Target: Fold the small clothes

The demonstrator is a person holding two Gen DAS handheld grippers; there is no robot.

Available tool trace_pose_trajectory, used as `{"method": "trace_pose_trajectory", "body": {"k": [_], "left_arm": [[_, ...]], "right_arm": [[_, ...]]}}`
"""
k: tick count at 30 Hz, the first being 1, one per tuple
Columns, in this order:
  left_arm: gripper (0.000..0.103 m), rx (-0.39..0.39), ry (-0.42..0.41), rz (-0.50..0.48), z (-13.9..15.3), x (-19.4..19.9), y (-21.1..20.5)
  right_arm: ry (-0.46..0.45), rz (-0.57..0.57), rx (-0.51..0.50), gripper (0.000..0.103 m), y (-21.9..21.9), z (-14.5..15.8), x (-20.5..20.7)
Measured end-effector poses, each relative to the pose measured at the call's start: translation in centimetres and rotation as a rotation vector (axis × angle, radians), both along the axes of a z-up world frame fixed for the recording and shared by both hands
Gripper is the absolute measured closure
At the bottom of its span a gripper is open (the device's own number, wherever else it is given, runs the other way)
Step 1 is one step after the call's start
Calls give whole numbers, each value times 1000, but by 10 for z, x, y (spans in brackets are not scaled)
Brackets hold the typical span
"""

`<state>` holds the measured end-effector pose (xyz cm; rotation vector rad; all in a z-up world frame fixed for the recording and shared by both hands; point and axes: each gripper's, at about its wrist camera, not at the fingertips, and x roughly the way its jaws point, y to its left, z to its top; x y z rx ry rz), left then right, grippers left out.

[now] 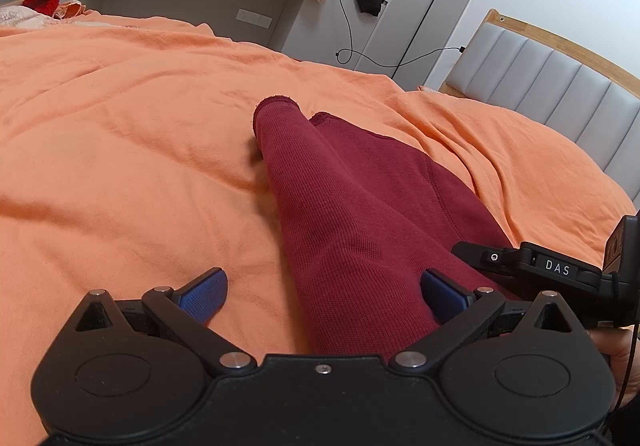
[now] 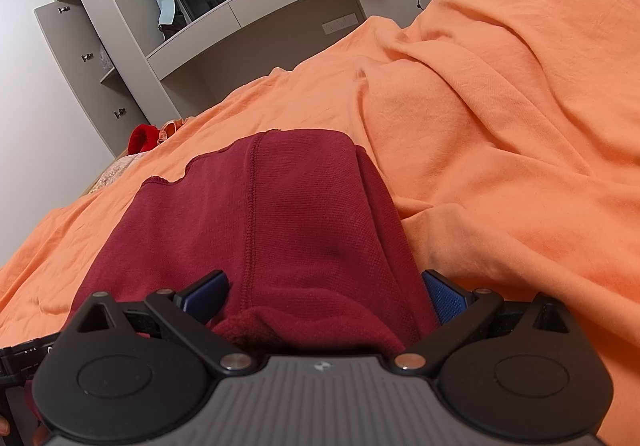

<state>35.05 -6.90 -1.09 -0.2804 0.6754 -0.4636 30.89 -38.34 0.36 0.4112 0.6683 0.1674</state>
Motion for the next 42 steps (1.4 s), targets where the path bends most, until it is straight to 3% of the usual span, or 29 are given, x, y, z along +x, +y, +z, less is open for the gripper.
{"method": "trace_pose_trajectory", "body": {"k": [14,22,34,38,42], "left_arm": [[0,0,2,0,1,-1,2],[0,8,22,-4,3,1,1],[3,-4,108,-36,4,23,-2],[11,-16,114,-40,5,24,-1],[29,-43,122,-52,6,24,-3]], "right_arm": [[3,6,-26,0,3,2,1],[-17,39,-57,18,12,8,-2],[-21,43,-67,19,13,8,-2],[-25,42,-80,21,15,9,-3],[-42,40,-97,35,20,14,-6]]}}
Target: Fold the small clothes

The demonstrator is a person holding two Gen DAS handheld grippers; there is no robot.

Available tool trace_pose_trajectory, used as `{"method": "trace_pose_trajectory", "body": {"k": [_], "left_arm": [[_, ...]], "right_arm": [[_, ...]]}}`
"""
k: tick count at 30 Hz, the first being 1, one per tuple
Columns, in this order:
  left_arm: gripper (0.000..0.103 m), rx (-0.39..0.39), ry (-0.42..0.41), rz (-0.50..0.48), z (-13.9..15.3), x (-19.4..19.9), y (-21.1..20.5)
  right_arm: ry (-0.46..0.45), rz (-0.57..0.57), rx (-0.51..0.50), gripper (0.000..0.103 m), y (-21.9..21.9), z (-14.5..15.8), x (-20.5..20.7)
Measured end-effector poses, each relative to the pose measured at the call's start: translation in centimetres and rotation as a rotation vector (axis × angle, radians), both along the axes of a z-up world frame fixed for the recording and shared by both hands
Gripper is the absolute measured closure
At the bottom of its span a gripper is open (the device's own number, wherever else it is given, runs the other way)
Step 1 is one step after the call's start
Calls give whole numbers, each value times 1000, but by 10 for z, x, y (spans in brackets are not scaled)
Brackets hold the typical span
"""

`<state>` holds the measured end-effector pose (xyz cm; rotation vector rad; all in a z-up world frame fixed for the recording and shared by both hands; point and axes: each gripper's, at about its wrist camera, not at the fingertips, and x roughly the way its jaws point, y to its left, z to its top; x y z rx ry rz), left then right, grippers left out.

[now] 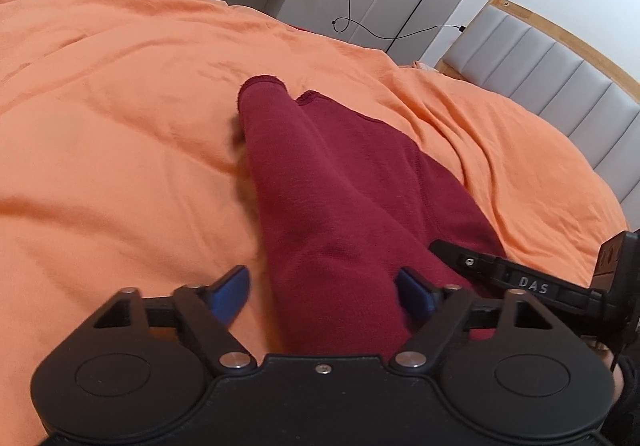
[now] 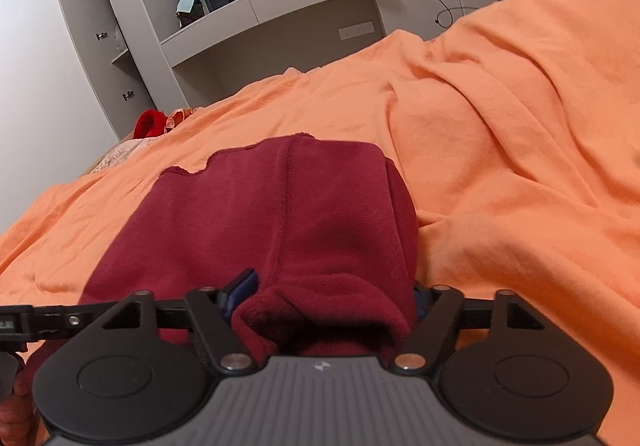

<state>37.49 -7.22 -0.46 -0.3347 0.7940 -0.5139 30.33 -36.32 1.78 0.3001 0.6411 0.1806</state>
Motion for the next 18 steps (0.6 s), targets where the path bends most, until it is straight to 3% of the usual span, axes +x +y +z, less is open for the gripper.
{"method": "trace_pose_trajectory", "body": {"k": [2,4,7,9,13,18], "left_arm": [[44,-16,3,-12,1,0,-2],[50,-7,-10,-4,3,-1,-6],[64,14,-68,9,12,-7,-9],[71,41,-136,8,22,-12,-11],[73,123,-267,18,40,-23,-12],[74,186,-438,115,65,-36,12]], "right_arm": [[-19,7,-21,47,5,5,-3],[-53,10,-50,66,12,12,-7],[-117,24,-99,76,25,25,-13],[-162,28,-118,77,34,31,-16],[-257,47,-129,79,52,42,-24],[-394,103,-139,79,86,53,-24]]}}
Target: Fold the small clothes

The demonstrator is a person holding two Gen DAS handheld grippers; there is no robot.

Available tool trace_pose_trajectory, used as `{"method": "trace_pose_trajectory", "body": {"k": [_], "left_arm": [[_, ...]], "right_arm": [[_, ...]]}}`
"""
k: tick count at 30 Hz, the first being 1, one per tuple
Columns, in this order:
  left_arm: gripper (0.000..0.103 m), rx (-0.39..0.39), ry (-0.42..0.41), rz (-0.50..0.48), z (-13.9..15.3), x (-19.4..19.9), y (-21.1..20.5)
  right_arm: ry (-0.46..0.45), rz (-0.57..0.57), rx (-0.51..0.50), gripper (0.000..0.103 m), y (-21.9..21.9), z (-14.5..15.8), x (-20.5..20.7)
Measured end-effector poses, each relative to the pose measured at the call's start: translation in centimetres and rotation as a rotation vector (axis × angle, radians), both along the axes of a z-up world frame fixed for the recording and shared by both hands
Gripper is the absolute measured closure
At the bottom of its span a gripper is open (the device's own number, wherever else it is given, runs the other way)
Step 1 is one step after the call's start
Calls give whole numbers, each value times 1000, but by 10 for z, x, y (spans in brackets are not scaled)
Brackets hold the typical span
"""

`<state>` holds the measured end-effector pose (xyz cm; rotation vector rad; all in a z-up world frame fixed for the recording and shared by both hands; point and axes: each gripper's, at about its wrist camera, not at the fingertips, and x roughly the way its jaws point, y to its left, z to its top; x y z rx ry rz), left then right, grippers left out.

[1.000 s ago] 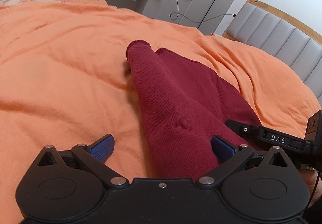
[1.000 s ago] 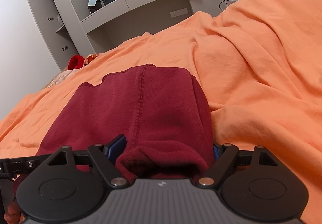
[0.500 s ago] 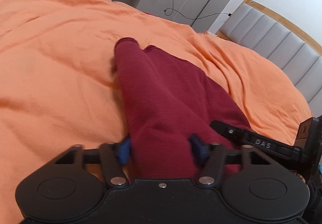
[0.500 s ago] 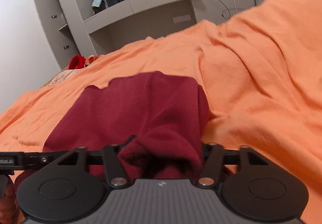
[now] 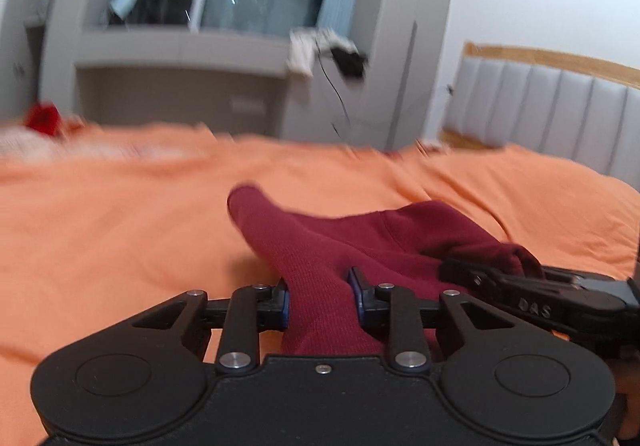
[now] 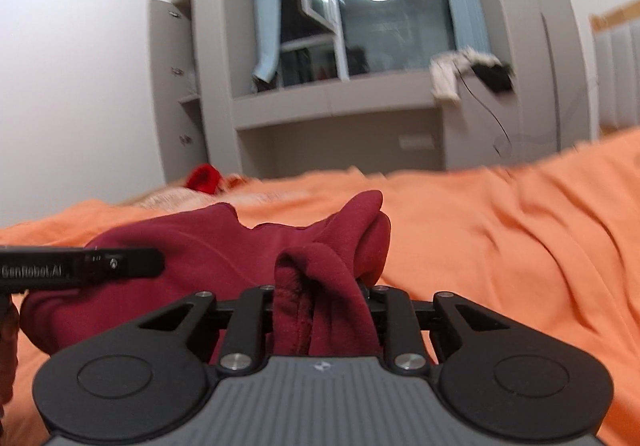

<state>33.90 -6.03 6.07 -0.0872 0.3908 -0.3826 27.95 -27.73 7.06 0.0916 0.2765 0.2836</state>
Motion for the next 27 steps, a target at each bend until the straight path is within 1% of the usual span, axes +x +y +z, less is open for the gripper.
{"method": "trace_pose_trajectory", "body": {"k": [2,4,5,7,9,11,13,17,19,20,22,23,24,25,26,27], "left_arm": [[74,-3,-36,36,7,-3,14],[74,6,-49,71,10,-4,24],[74,11,-41,89,9,-3,29],[74,6,-3,115,6,-1,36],[73,19,52,132,0,3,43],[73,34,110,141,-9,6,47],[71,44,143,149,-15,6,49],[67,56,149,159,-17,1,53],[64,56,159,173,-17,4,53],[63,57,165,179,-18,3,54],[61,56,172,190,-18,6,53],[57,55,174,196,-17,5,53],[51,54,176,202,-17,4,53],[46,53,175,212,-16,3,54],[36,54,173,223,-15,1,55],[29,53,170,236,-13,-1,55]], "right_arm": [[-22,22,-16,79,15,1,5],[-13,39,-28,79,28,-2,11],[2,48,-38,79,33,-5,15],[53,60,-60,79,41,-13,24],[103,48,-73,78,44,-20,29],[133,45,-64,76,43,-23,31],[149,42,-47,72,40,-24,31],[179,29,-35,63,35,-28,28],[190,23,-23,56,32,-29,26],[194,19,-17,55,29,-29,27],[201,14,-8,47,26,-28,25],[203,10,-9,44,24,-27,27],[203,3,-10,37,23,-27,25],[203,-3,-11,33,24,-25,25],[202,-6,-9,31,24,-24,22],[200,-8,-8,26,24,-23,20]]}}
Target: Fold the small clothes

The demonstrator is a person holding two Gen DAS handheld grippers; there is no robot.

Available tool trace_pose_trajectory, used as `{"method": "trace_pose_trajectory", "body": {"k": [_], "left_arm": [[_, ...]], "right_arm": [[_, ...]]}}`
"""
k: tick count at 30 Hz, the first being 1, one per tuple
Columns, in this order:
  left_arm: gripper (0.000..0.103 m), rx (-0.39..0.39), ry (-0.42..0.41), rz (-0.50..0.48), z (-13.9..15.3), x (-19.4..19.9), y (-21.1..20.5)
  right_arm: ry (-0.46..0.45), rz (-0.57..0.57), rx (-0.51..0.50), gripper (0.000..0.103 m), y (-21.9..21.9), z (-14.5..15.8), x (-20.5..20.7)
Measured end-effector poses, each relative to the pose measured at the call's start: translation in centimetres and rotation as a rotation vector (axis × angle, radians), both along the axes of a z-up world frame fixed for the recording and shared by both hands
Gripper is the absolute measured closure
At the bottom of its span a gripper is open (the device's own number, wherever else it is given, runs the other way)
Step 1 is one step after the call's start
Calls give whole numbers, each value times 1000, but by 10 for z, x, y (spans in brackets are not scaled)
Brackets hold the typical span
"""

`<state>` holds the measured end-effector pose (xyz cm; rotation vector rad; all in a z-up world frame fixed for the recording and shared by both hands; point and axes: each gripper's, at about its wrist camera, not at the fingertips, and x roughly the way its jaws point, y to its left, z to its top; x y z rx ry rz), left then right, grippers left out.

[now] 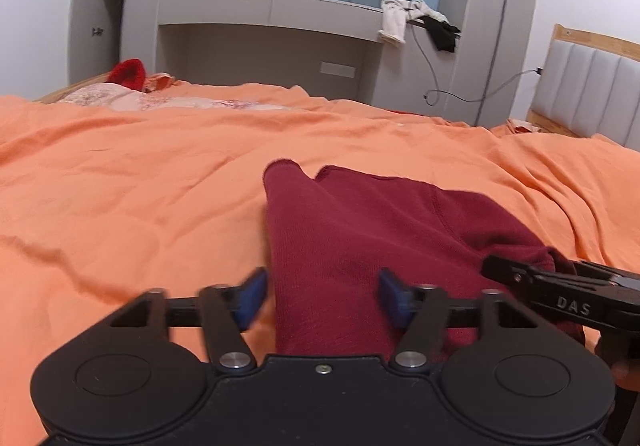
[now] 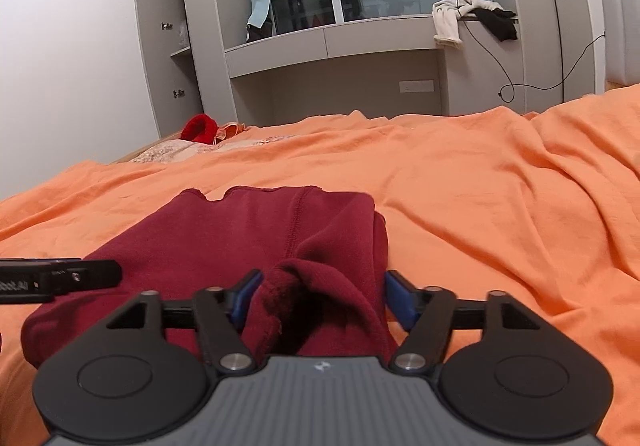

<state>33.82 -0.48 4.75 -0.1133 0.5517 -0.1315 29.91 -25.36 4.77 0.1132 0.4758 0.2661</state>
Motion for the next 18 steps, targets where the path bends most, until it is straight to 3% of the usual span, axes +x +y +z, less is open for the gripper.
{"method": "trace_pose_trajectory", "body": {"k": [3,6,9,18], "left_arm": [[15,-3,-17,19,7,-8,0],[4,-1,-47,31,18,-22,2],[1,2,-92,34,30,-39,1],[1,31,-192,37,47,-91,1]], "right_arm": [[-14,-4,10,13,-1,6,-8],[-33,-2,27,5,-5,13,-21],[-74,-3,43,0,-8,24,-39],[-232,-8,6,0,-9,55,-102]]}}
